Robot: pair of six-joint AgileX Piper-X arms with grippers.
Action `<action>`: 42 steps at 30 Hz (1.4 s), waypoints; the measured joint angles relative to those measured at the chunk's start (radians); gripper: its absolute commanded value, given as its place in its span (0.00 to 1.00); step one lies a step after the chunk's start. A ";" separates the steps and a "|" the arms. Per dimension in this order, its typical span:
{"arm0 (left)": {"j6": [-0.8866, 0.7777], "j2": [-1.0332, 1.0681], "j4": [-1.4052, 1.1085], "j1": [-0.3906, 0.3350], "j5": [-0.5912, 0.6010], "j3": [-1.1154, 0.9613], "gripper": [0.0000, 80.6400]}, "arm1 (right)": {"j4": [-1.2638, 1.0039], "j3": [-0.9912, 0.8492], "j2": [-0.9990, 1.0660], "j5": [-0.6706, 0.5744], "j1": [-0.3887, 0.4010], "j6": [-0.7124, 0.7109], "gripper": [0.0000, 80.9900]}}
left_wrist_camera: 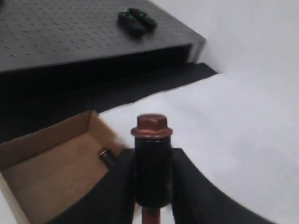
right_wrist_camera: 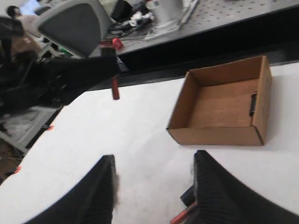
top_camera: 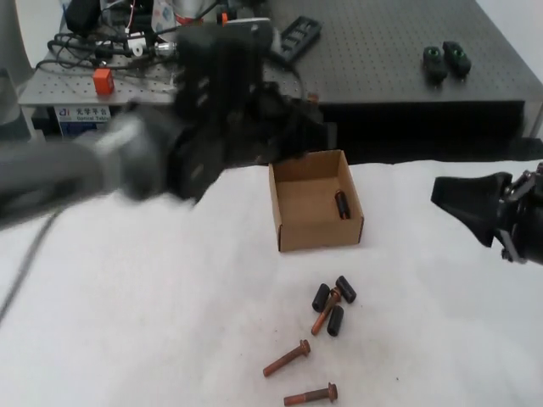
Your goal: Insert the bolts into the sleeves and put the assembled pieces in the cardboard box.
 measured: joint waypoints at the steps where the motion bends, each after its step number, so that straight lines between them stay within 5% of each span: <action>1: 0.009 0.132 0.089 0.000 -0.004 -0.099 0.01 | 0.016 0.000 0.000 0.019 0.000 -0.008 0.47; 6: 0.074 0.394 0.511 0.000 -0.083 -0.592 0.01 | 0.086 0.000 0.000 0.083 0.000 -0.036 0.47; 15: 0.081 0.511 0.626 0.000 -0.097 -0.749 0.01 | 0.136 0.000 0.000 0.161 0.000 -0.095 0.47; 24: 0.088 0.516 0.654 0.000 -0.097 -0.758 0.39 | 0.270 -0.041 0.029 0.286 0.027 -0.245 0.47; 29: 0.133 0.491 0.775 0.000 -0.128 -0.758 0.32 | 0.360 -0.111 0.147 0.343 0.110 -0.316 0.43; 33: 0.165 0.417 0.884 0.005 -0.264 -0.756 0.22 | 0.414 -0.196 0.312 0.384 0.191 -0.344 0.41; 42: 0.182 0.137 0.906 0.070 -0.363 -0.513 0.22 | 0.577 -0.553 0.765 0.526 0.339 -0.471 0.41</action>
